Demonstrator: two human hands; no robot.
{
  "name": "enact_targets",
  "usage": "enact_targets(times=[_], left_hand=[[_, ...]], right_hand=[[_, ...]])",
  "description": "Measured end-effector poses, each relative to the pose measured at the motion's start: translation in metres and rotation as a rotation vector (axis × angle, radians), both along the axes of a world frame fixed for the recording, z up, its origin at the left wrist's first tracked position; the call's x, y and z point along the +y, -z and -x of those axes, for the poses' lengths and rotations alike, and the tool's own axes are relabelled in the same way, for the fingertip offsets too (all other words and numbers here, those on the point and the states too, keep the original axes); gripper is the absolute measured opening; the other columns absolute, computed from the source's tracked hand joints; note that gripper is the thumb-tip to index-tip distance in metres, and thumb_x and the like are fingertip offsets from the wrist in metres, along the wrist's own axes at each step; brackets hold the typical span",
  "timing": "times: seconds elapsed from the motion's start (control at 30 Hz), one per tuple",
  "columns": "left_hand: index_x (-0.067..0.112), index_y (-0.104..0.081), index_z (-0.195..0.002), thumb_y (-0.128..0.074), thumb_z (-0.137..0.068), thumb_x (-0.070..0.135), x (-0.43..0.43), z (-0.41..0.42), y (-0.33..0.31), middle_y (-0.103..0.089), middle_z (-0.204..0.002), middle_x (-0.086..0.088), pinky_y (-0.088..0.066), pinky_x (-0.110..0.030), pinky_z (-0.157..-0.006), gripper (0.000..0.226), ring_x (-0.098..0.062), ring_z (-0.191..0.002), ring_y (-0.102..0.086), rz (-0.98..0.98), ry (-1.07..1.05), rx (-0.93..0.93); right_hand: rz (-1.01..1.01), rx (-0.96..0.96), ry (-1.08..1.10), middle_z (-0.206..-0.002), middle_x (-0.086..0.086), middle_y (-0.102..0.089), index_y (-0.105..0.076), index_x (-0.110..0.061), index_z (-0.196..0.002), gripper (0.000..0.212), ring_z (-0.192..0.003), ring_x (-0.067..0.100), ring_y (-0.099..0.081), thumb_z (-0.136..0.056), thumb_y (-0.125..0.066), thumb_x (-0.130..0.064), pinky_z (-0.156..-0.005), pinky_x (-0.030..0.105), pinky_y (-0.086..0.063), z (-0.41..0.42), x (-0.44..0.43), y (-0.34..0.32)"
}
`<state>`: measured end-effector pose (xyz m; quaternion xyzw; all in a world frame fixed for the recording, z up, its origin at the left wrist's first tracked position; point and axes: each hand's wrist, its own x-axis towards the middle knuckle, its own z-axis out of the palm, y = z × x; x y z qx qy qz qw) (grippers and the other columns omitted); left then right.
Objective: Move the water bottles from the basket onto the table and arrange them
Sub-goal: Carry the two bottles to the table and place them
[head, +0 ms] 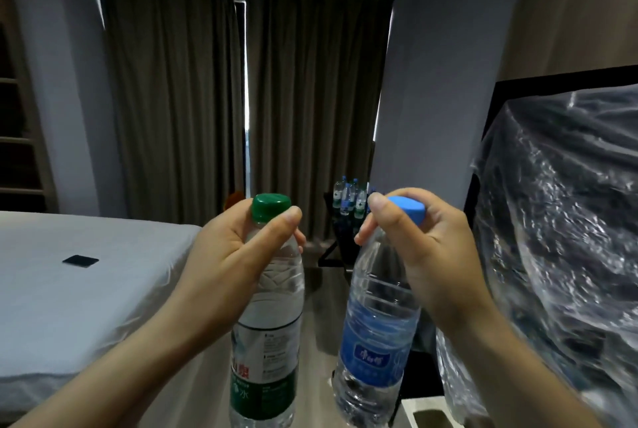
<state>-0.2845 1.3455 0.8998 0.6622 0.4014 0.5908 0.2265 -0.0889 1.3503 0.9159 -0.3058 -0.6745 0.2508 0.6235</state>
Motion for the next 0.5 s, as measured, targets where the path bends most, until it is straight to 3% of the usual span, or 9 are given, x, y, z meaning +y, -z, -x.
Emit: enact_targets(times=[0.1,0.4,0.5], left_hand=[[0.025,-0.067,-0.083,-0.053,-0.083,0.055,0.047,-0.003,0.003,-0.072,-0.083,0.005,-0.053,-0.016,-0.059,0.034,-0.006,-0.078,-0.069,-0.007,-0.029,-0.002],[0.018,-0.068,-0.082,-0.054,-0.082,0.046,0.177,0.004,0.017,-0.071,-0.081,0.000,-0.053,-0.014,-0.063,0.032,-0.009,-0.074,-0.069,0.010,0.014,-0.046],[0.017,-0.068,-0.083,-0.058,-0.087,0.047,0.224,0.015,0.024,-0.072,-0.081,-0.004,-0.057,-0.023,-0.066,0.032,-0.012,-0.075,-0.070,0.024,0.048,-0.059]], right_hand=[[-0.005,-0.023,-0.003,-0.066,0.007,-0.067,-0.065,-0.006,-0.070,0.028,-0.057,0.005,-0.059,-0.090,-0.063,-0.026,-0.057,0.012,-0.046,-0.002,0.050,0.004],[0.041,-0.050,0.064,-0.066,0.005,-0.068,-0.066,-0.009,-0.069,0.029,-0.058,0.005,-0.060,-0.089,-0.061,-0.030,-0.059,0.012,-0.047,0.007,0.177,0.017],[0.048,-0.044,0.096,-0.065,0.004,-0.068,-0.065,-0.009,-0.069,0.029,-0.056,0.004,-0.058,-0.090,-0.061,-0.029,-0.058,0.012,-0.046,0.017,0.220,0.024]])
